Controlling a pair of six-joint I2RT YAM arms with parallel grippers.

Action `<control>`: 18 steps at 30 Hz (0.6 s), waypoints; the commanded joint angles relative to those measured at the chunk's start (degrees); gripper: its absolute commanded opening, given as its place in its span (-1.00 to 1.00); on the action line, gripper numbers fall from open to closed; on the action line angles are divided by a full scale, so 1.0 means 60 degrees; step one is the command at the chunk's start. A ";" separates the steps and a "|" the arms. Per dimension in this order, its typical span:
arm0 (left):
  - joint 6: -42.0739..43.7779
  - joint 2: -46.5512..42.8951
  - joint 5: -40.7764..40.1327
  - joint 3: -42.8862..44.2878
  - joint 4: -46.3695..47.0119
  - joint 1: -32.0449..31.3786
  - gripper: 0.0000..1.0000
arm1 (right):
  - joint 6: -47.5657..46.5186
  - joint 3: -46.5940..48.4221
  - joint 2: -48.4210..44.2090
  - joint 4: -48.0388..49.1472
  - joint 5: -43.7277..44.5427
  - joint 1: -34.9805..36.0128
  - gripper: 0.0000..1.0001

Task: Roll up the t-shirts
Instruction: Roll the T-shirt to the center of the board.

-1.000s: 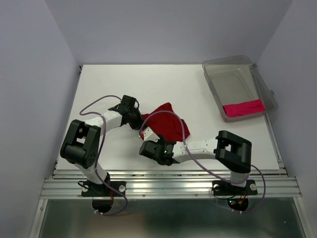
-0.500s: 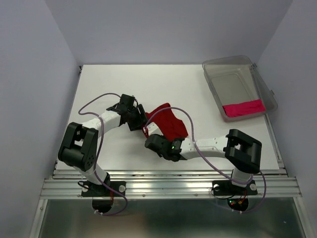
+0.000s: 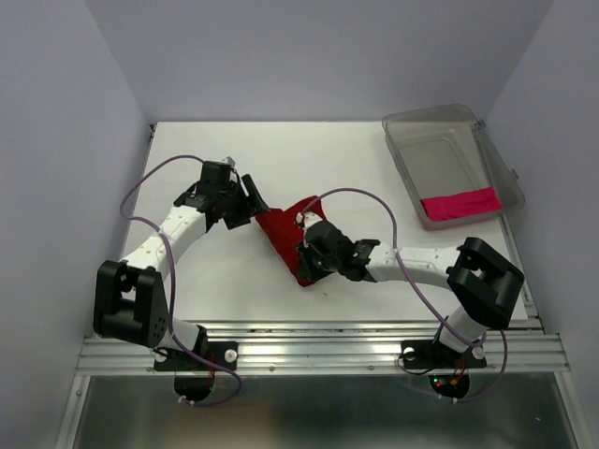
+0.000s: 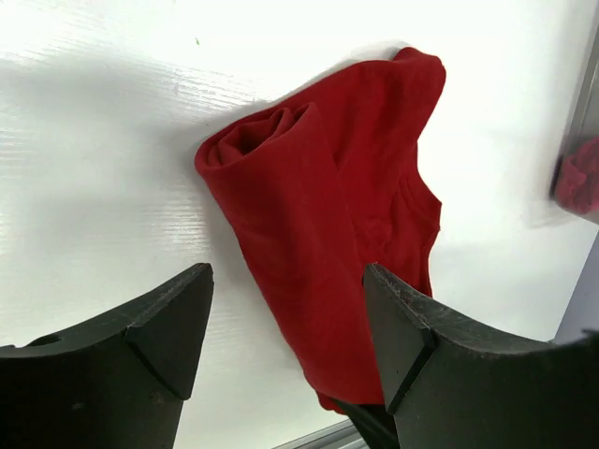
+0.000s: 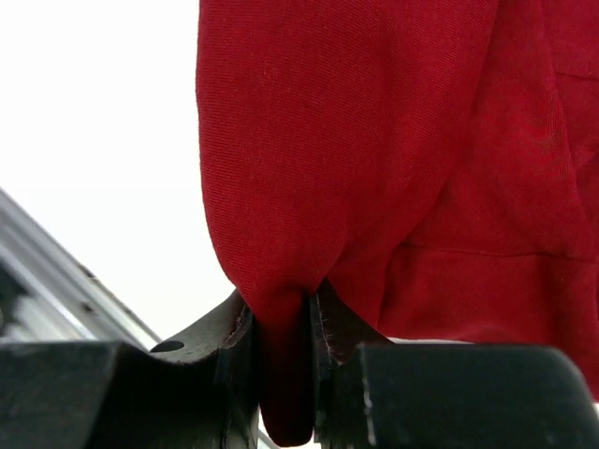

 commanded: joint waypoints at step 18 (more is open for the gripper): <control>0.0531 0.0058 0.0912 0.0139 0.0404 -0.0480 0.21 | 0.4524 -0.2609 -0.0033 0.6510 -0.7503 -0.3231 -0.98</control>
